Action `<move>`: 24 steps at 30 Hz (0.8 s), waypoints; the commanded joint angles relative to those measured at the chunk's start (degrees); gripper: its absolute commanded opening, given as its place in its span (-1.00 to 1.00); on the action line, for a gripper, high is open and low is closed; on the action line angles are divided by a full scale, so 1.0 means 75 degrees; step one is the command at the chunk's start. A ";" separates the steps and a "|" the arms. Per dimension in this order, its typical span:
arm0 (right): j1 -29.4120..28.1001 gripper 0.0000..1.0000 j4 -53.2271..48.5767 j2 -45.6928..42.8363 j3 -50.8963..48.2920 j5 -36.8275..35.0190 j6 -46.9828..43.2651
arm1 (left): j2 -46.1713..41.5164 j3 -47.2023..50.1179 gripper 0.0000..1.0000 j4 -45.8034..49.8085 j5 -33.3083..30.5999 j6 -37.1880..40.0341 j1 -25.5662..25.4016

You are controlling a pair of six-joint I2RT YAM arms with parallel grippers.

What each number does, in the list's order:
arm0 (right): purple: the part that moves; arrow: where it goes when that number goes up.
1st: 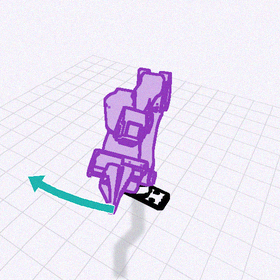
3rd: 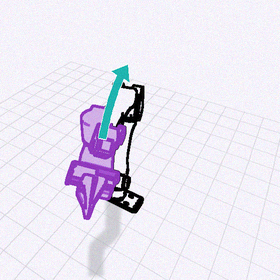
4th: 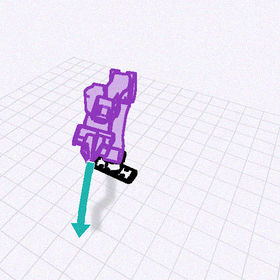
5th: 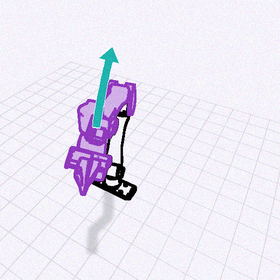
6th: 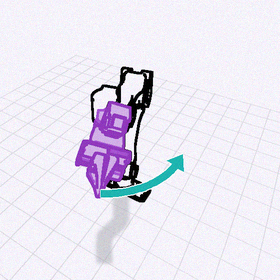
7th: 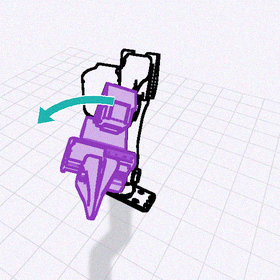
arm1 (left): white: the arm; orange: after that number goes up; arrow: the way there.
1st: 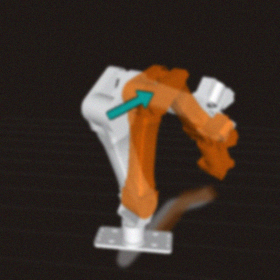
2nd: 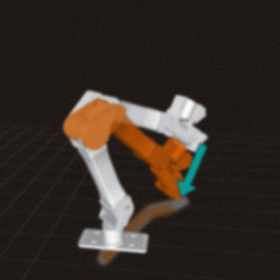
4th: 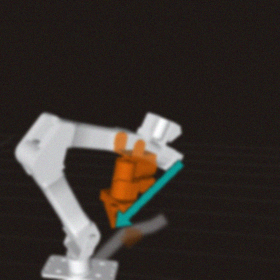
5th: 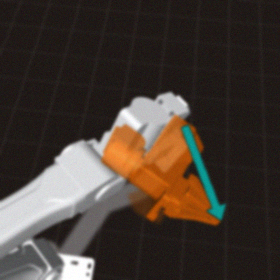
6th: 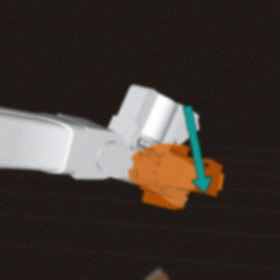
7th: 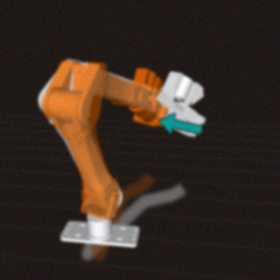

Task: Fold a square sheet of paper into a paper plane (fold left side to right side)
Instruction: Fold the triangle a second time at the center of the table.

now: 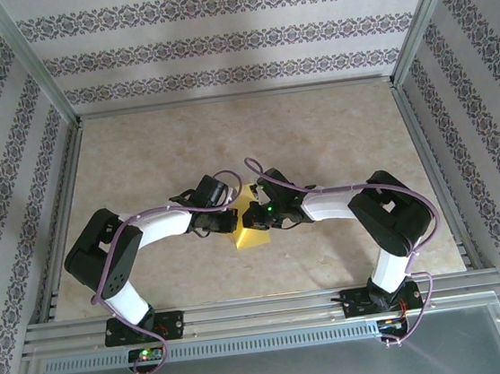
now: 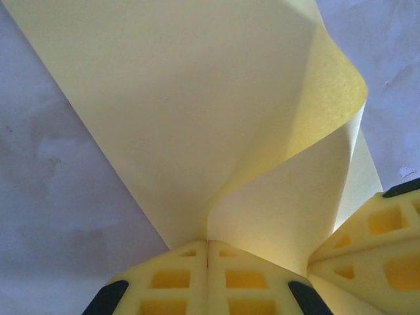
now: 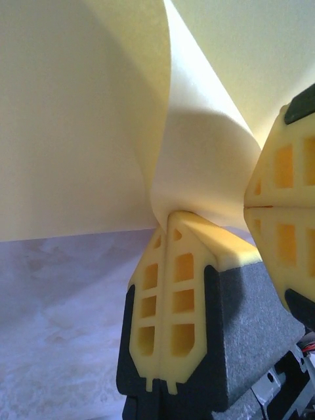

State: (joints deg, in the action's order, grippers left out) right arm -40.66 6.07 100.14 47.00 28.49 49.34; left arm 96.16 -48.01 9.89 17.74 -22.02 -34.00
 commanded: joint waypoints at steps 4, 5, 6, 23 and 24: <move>-0.0052 -1.00 -0.0095 0.0177 -0.0044 -0.0232 -0.0148 | 0.0116 -0.0085 -1.00 0.0369 -0.0149 0.0182 0.0080; -0.0055 -1.00 -0.0103 0.0201 -0.0045 -0.0225 -0.0158 | 0.0116 -0.0082 -1.00 0.0369 -0.0150 0.0188 0.0079; -0.0051 -1.00 -0.0106 0.0207 -0.0044 -0.0225 -0.0158 | 0.0117 -0.0082 -1.00 0.0375 -0.0149 0.0185 0.0080; -0.0052 -1.00 -0.0270 0.0324 -0.0197 -0.0341 -0.0275 | 0.0061 -0.0065 -1.00 0.0404 -0.0232 0.0170 0.0080; -0.0055 -1.00 -0.0286 0.0324 -0.0208 -0.0353 -0.0283 | 0.0058 -0.0067 -1.00 0.0404 -0.0229 0.0170 0.0079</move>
State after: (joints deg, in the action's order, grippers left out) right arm -40.66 5.21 101.54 46.33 27.22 48.42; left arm 96.16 -48.01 9.91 17.69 -22.00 -34.00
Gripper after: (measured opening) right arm 0.060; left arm 0.052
